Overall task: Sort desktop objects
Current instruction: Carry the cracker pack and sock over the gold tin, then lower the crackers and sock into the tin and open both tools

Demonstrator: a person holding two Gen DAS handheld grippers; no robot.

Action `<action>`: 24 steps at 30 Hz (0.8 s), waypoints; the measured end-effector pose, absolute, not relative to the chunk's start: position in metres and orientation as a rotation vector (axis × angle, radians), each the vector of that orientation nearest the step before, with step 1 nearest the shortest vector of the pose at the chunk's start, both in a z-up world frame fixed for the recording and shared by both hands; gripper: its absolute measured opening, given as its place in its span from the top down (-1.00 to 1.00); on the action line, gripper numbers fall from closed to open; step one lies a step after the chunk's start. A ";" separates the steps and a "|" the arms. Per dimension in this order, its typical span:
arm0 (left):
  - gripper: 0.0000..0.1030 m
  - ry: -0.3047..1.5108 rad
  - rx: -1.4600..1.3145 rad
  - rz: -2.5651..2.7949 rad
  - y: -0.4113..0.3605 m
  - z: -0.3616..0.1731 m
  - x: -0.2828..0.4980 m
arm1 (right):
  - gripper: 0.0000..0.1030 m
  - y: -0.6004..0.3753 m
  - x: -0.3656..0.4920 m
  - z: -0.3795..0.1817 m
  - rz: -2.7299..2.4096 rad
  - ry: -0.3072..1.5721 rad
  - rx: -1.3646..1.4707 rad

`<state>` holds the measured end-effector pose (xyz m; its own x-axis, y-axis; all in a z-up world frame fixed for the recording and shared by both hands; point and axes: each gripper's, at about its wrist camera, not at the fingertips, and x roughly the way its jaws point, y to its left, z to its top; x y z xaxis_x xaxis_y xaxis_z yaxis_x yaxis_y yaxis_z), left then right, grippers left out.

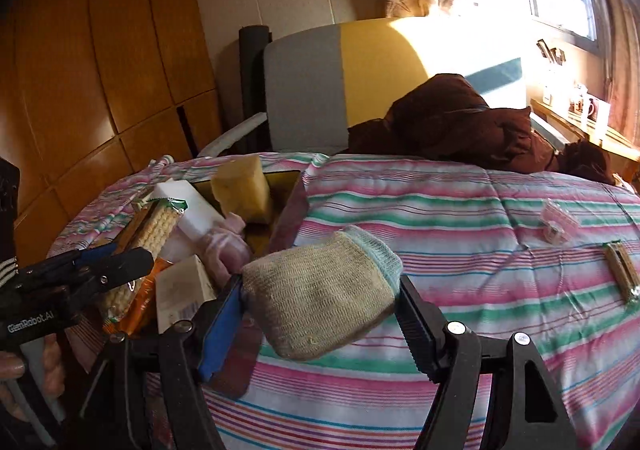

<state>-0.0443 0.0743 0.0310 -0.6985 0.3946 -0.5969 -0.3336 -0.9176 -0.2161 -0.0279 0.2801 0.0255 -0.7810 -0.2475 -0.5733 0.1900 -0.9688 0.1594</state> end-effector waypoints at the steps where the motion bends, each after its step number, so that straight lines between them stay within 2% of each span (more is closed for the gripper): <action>1: 0.01 -0.141 -0.937 2.600 0.063 0.032 -0.047 | -0.43 0.272 -0.034 0.029 -2.740 -0.131 0.895; 7: 0.01 -0.153 -0.960 2.705 0.020 0.031 -0.069 | -0.43 0.224 -0.074 0.039 -2.640 -0.029 0.867; 18: 0.00 -0.133 -1.031 2.736 -0.007 0.015 -0.101 | -0.49 0.185 -0.154 0.003 -2.511 0.065 1.065; 24: 0.00 -0.140 -1.076 2.714 -0.006 0.004 -0.107 | -0.53 0.197 -0.156 0.000 -2.495 -0.017 1.073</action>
<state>-0.1074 -0.0061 0.0044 -0.7082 0.2363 -0.6653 -0.1664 -0.9717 -0.1679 -0.1555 0.1966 0.0000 -0.6122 -0.3841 -0.6911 0.3747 -0.9106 0.1741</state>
